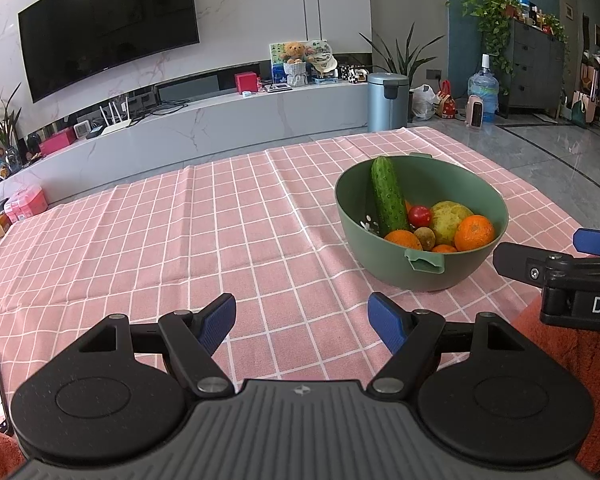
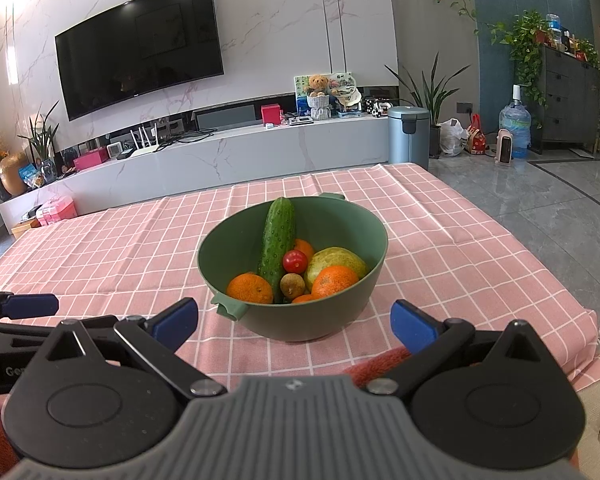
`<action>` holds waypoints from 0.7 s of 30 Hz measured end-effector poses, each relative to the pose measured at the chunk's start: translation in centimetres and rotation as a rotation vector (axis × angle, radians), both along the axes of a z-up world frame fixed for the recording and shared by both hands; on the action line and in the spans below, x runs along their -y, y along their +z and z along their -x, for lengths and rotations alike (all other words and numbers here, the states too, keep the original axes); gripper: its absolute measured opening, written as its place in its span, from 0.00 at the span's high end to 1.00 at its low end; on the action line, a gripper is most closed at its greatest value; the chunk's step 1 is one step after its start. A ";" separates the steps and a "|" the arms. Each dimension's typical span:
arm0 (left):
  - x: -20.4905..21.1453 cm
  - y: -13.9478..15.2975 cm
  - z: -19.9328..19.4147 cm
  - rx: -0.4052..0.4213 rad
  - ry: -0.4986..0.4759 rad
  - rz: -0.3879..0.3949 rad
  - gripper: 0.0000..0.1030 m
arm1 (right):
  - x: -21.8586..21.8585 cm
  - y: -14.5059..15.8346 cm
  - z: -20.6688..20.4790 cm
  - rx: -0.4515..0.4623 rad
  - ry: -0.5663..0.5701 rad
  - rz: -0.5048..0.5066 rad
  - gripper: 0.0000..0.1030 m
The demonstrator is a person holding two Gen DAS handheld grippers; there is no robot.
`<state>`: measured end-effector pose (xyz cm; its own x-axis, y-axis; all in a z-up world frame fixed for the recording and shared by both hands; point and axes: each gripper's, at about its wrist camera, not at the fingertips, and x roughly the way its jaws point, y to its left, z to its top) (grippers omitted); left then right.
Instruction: Organize fruits
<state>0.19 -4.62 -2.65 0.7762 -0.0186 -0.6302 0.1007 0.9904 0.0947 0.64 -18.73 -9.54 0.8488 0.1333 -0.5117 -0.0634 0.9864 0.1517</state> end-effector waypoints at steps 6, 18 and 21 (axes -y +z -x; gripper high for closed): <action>0.0 0.0 0.0 0.001 0.000 -0.002 0.14 | 0.0 0.0 0.0 0.000 0.000 0.000 0.04; 0.0 0.3 0.1 0.010 0.000 -0.003 0.14 | 0.0 -0.1 0.0 0.000 0.000 0.001 0.05; 0.0 0.6 0.2 0.017 0.009 -0.003 0.14 | 0.1 -0.1 0.0 0.000 0.000 0.001 0.04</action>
